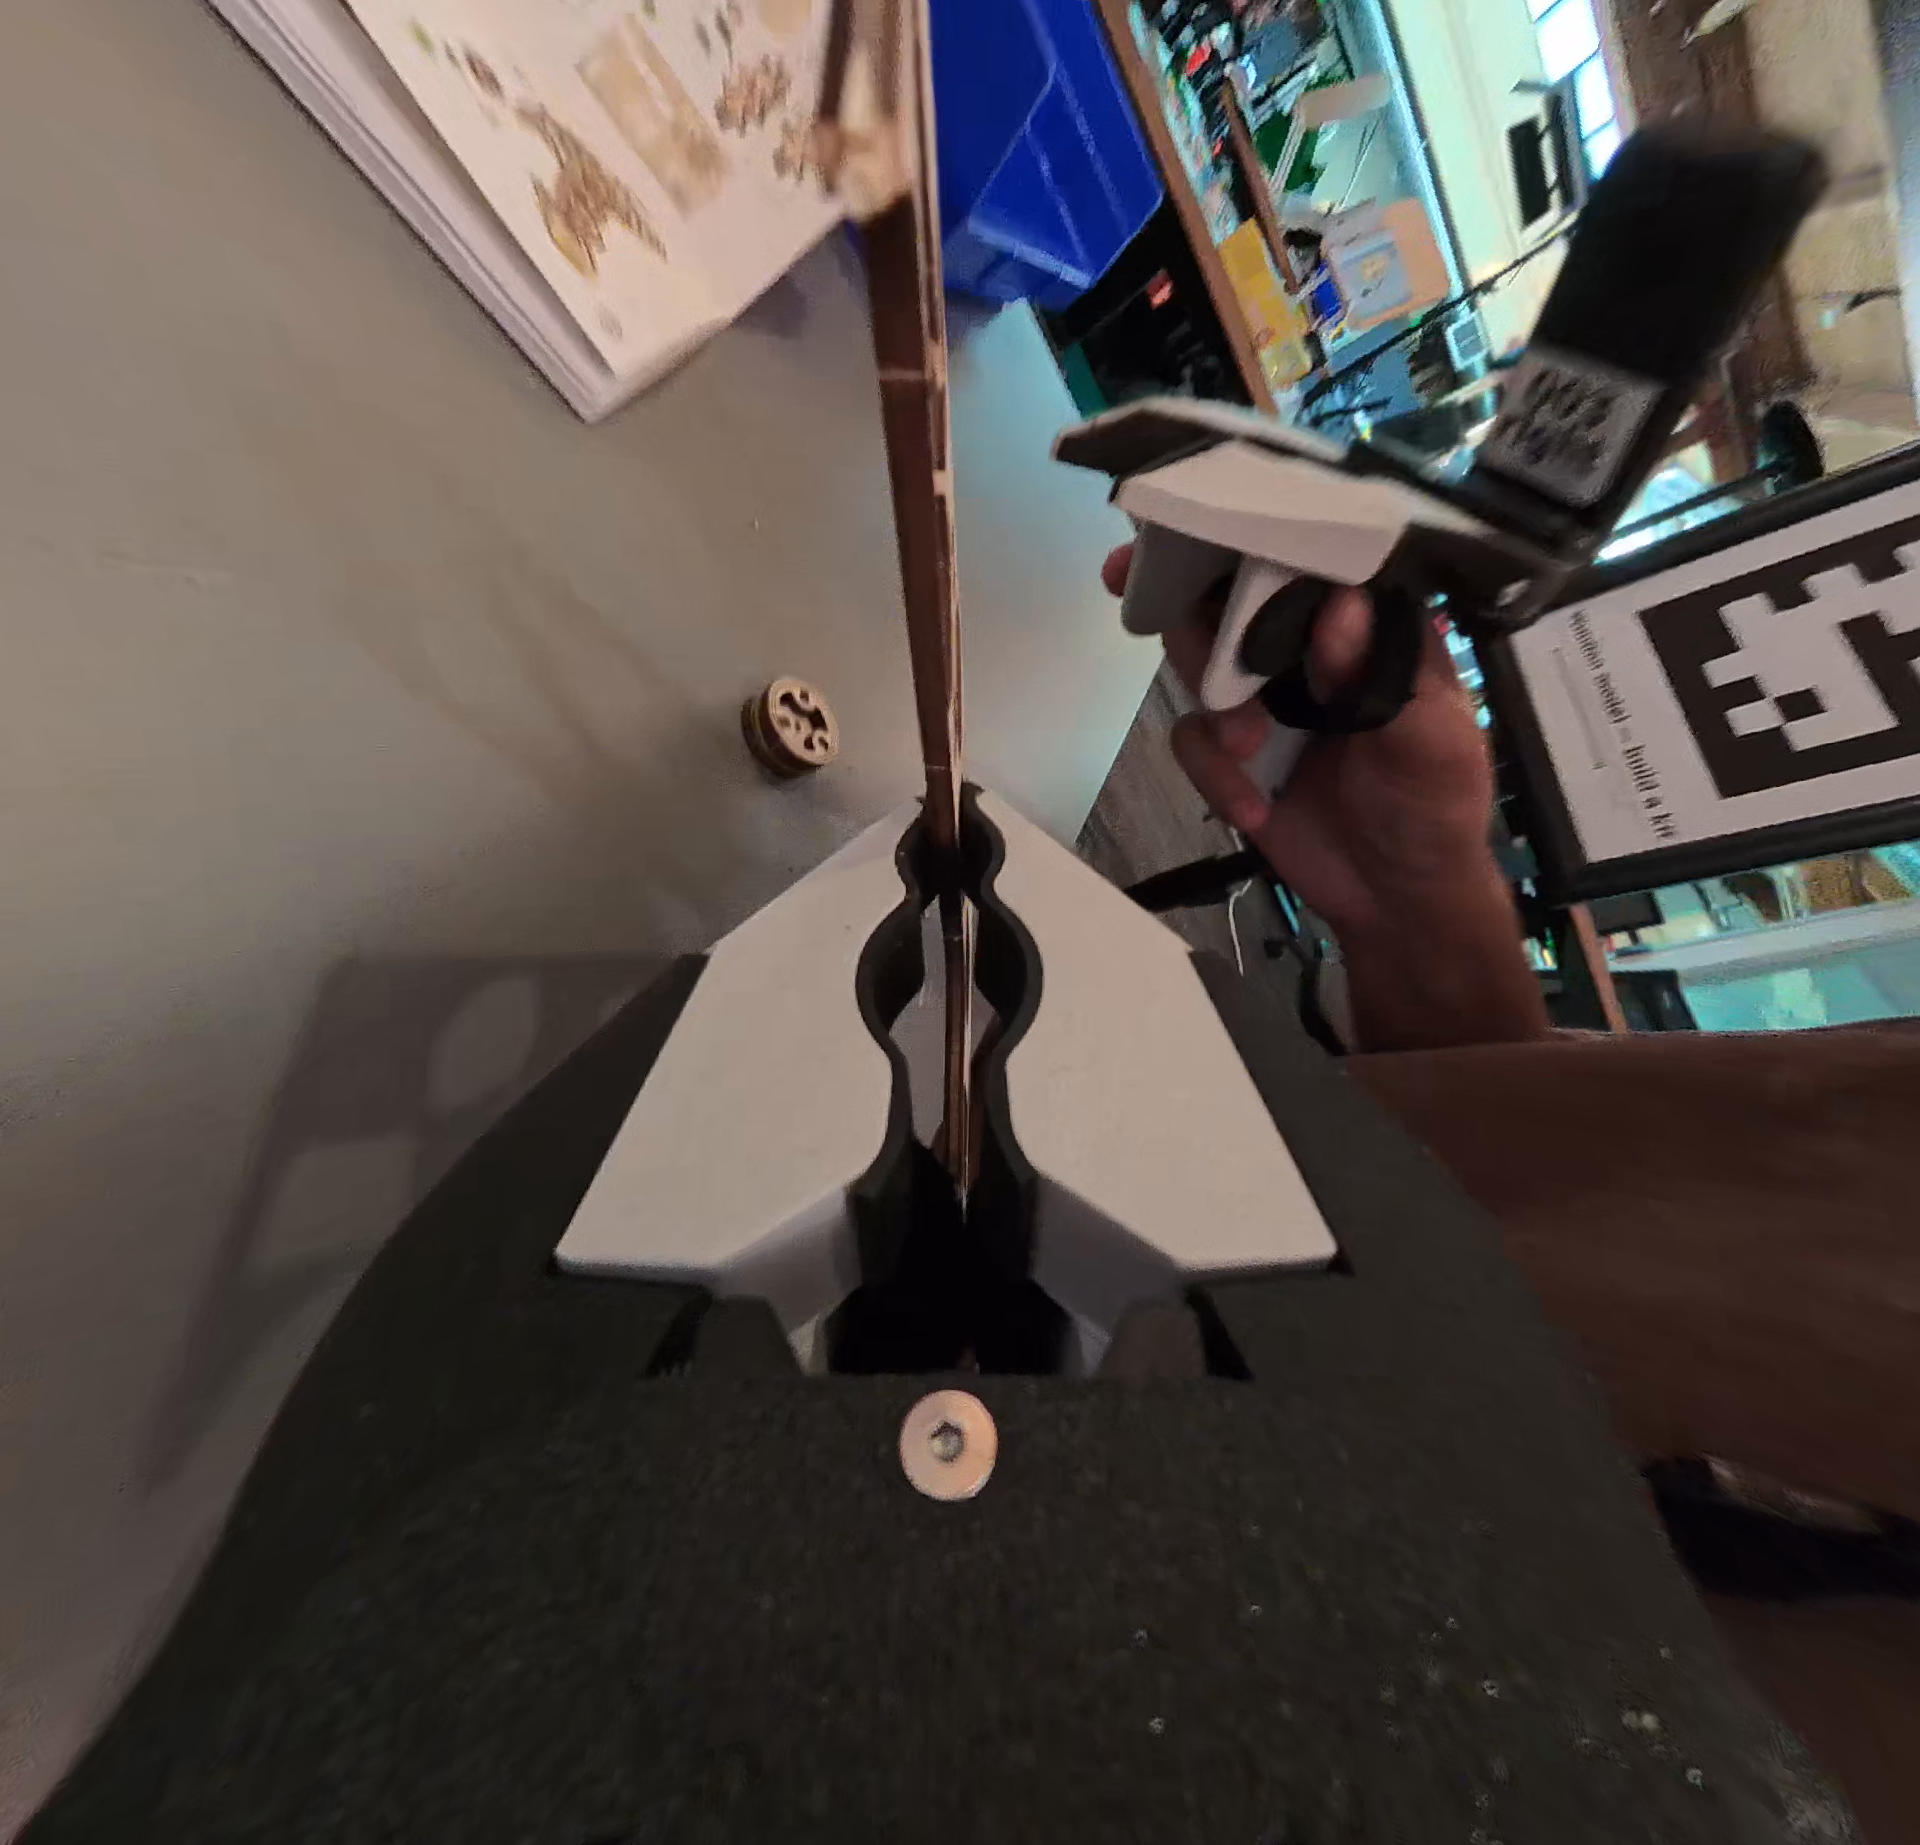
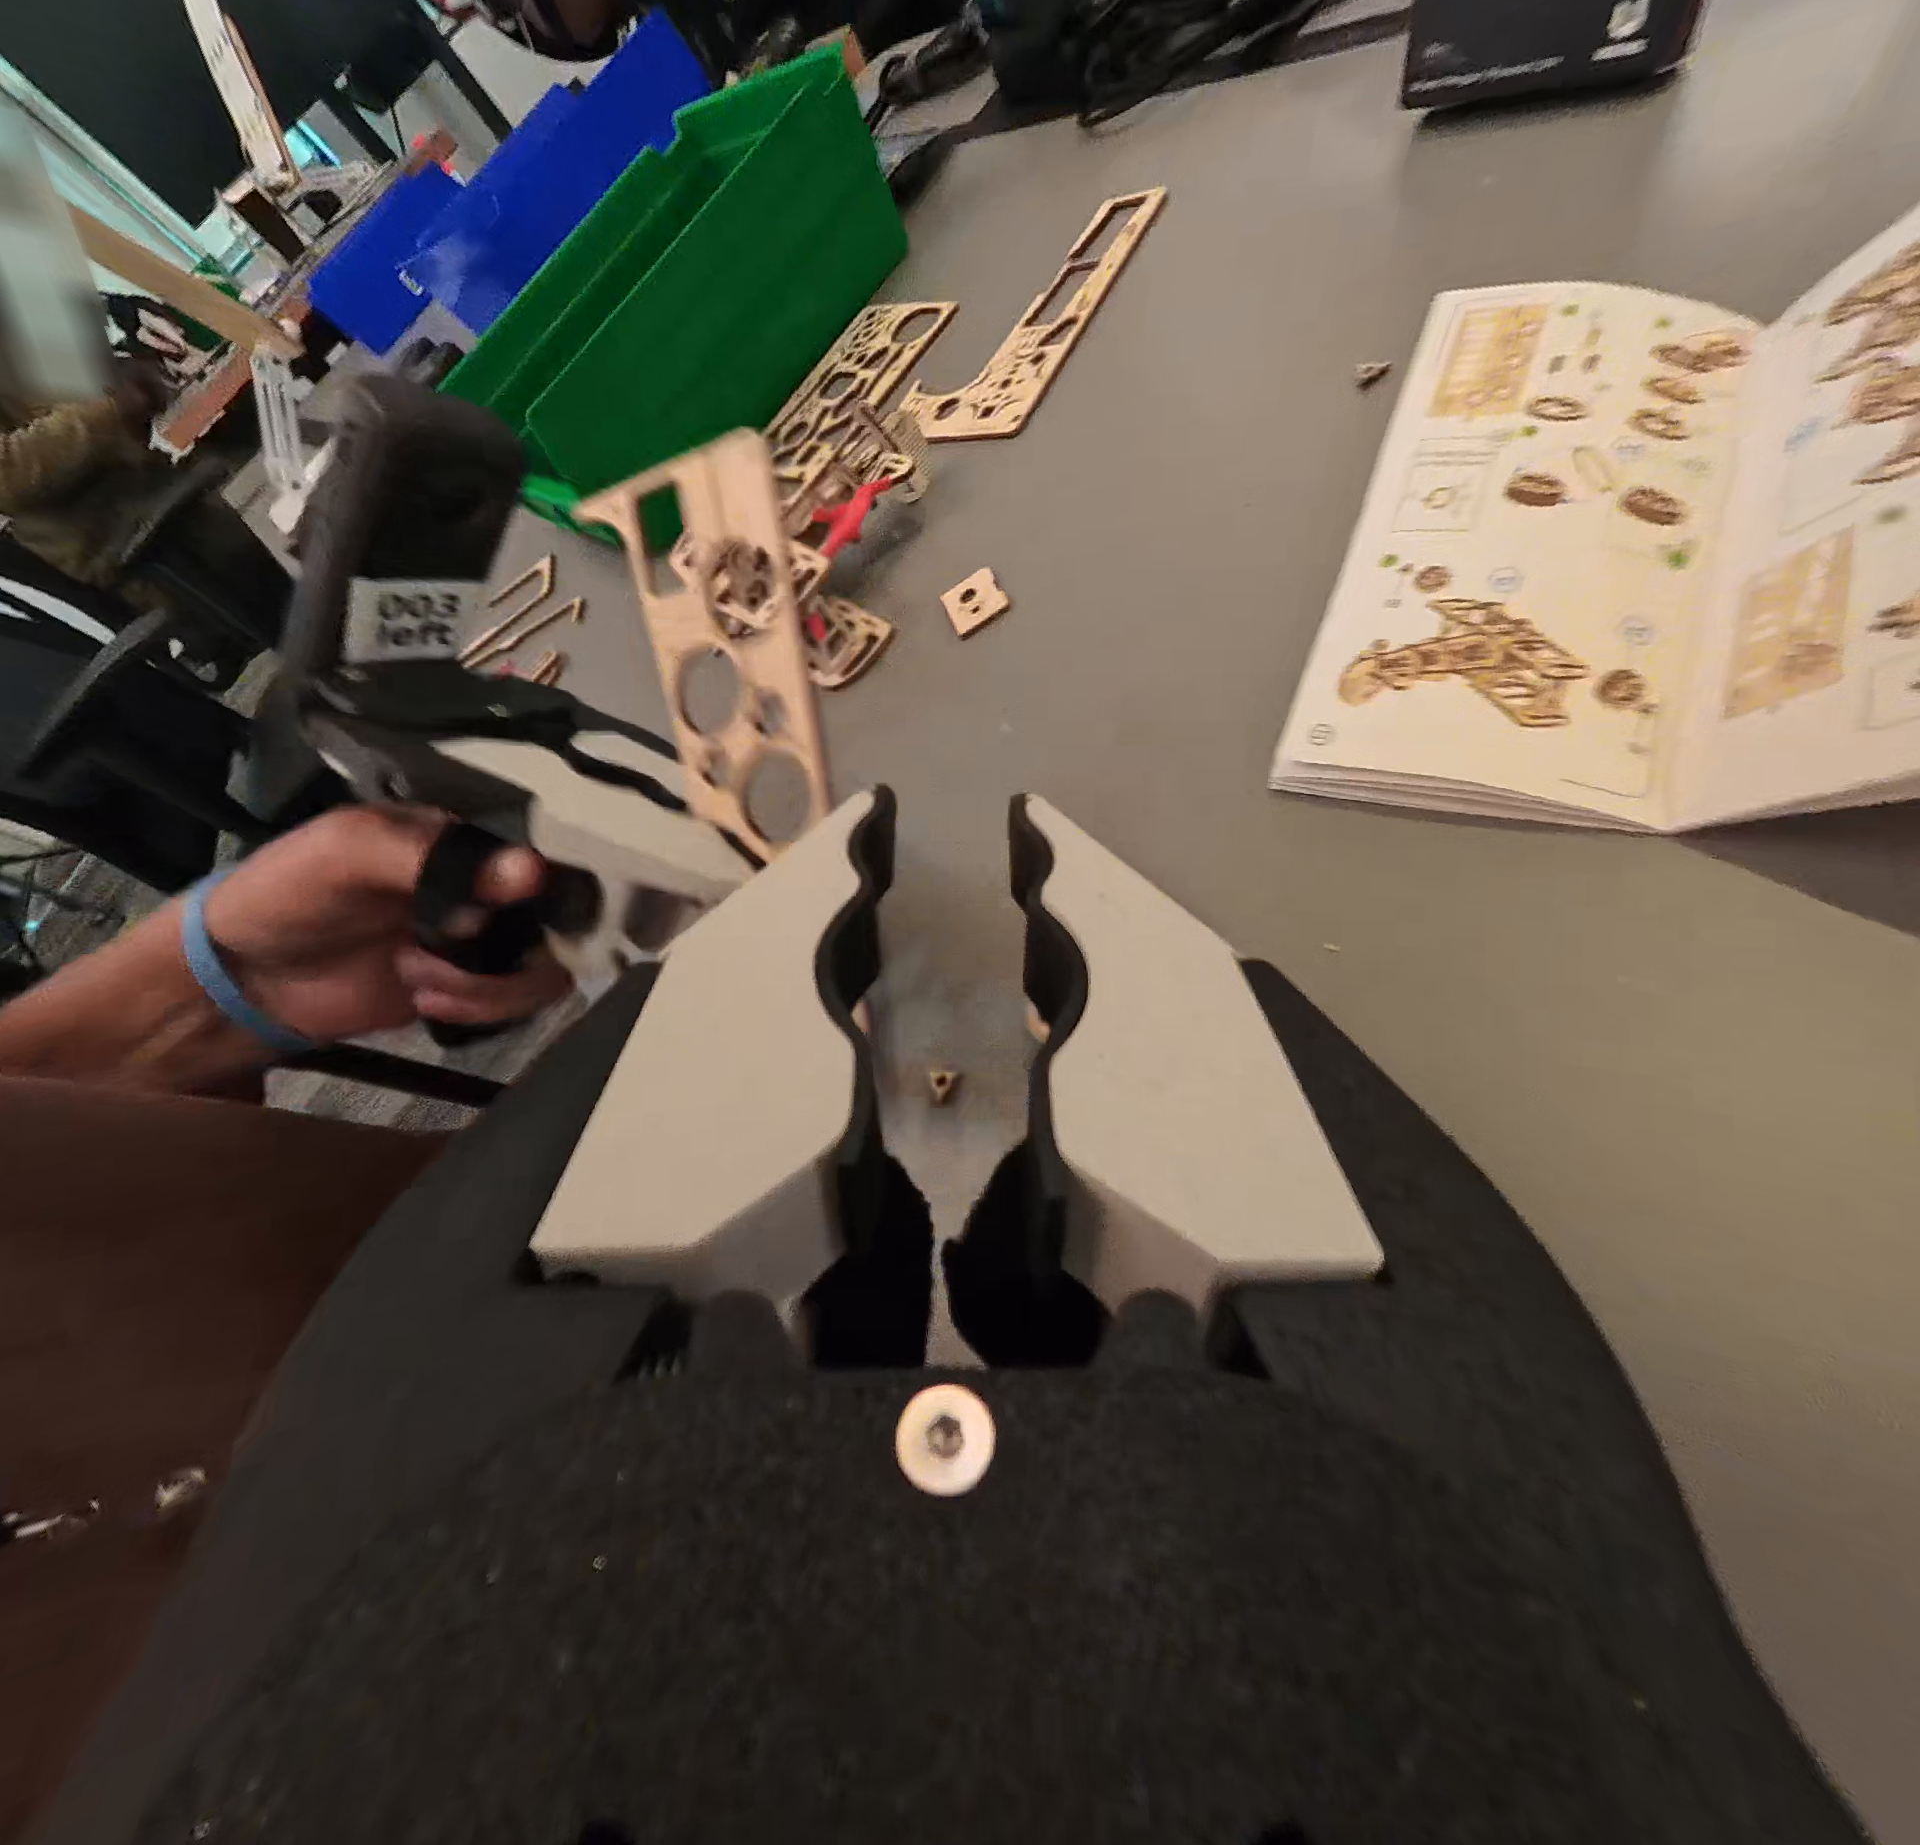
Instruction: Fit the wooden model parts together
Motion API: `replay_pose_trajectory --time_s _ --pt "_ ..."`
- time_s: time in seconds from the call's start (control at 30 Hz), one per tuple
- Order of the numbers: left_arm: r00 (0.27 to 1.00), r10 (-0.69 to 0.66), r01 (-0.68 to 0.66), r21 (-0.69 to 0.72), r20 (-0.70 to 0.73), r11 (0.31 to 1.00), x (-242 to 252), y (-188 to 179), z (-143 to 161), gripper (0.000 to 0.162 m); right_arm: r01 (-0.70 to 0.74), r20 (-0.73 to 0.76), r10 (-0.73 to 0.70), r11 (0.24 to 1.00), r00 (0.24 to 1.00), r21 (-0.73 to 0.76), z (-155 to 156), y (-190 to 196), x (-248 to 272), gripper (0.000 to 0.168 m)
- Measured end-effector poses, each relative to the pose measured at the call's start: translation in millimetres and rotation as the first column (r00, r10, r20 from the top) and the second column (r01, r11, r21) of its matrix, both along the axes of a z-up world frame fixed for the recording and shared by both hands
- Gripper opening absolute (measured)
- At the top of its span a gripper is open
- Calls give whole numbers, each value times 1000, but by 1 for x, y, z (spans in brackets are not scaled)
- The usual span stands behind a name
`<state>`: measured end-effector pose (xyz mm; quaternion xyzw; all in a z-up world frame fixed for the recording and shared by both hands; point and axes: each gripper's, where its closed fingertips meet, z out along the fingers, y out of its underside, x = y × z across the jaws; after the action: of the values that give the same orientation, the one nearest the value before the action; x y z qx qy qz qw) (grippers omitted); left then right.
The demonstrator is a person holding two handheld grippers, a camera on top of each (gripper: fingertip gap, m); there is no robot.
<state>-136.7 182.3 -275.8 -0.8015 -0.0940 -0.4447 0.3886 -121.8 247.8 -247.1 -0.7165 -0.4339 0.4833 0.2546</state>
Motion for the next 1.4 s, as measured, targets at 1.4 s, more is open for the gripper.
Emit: replay_pose_trajectory --time_s 1.4 --pt "363 -371 326 -257 -855 910 -164 206 -74 29 124 31 -120 962 992 -242 -35 24 80 17"
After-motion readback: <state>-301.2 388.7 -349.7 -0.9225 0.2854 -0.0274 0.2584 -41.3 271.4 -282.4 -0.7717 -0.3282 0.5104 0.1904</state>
